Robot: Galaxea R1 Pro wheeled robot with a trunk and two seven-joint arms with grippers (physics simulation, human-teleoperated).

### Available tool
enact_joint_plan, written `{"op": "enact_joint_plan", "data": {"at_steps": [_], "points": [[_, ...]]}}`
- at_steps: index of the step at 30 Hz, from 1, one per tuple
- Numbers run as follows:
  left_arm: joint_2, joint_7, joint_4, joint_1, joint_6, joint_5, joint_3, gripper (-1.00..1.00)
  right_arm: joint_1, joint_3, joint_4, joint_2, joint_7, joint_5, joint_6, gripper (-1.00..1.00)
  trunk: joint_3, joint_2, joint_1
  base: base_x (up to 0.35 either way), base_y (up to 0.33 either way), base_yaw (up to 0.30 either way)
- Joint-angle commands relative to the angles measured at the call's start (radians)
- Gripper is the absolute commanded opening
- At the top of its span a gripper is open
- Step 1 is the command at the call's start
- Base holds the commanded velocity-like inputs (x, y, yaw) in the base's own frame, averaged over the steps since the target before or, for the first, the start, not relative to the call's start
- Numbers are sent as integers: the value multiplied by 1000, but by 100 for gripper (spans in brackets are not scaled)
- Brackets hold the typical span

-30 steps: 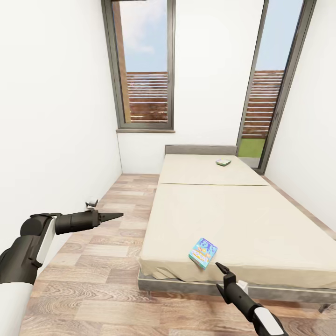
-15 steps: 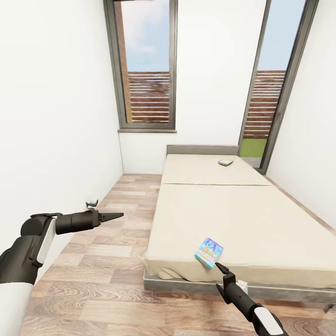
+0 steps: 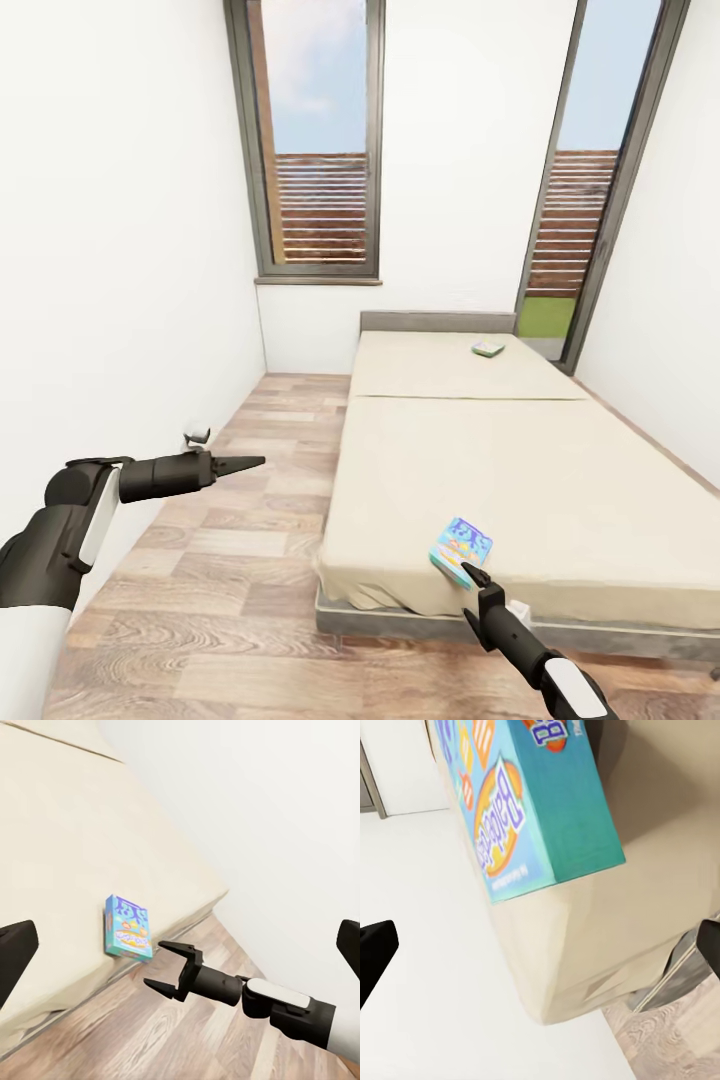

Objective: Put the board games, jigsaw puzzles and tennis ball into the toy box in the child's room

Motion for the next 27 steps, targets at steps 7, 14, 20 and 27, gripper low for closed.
{"op": "enact_joint_plan", "data": {"at_steps": [7,14,20,27], "points": [[-1,-1,0,0,7,2,-1,100,-1,-5,0,1,1,-5,8,100,-1,0,0,59,48,0],[-1,-1,0,0,7,2,0,100,-1,-5,0,0,2,-5,8,100,-1,0,0,10,8,0],[-1,-1,0,0,7,2,-1,100,-1,-5,0,0,2,-5,8,100,-1,0,0,3,2,0],[-1,-1,0,0,5,2,-1,100,-1,-5,0,0,2,-5,7,100,-1,0,0,101,-3,0]]}}
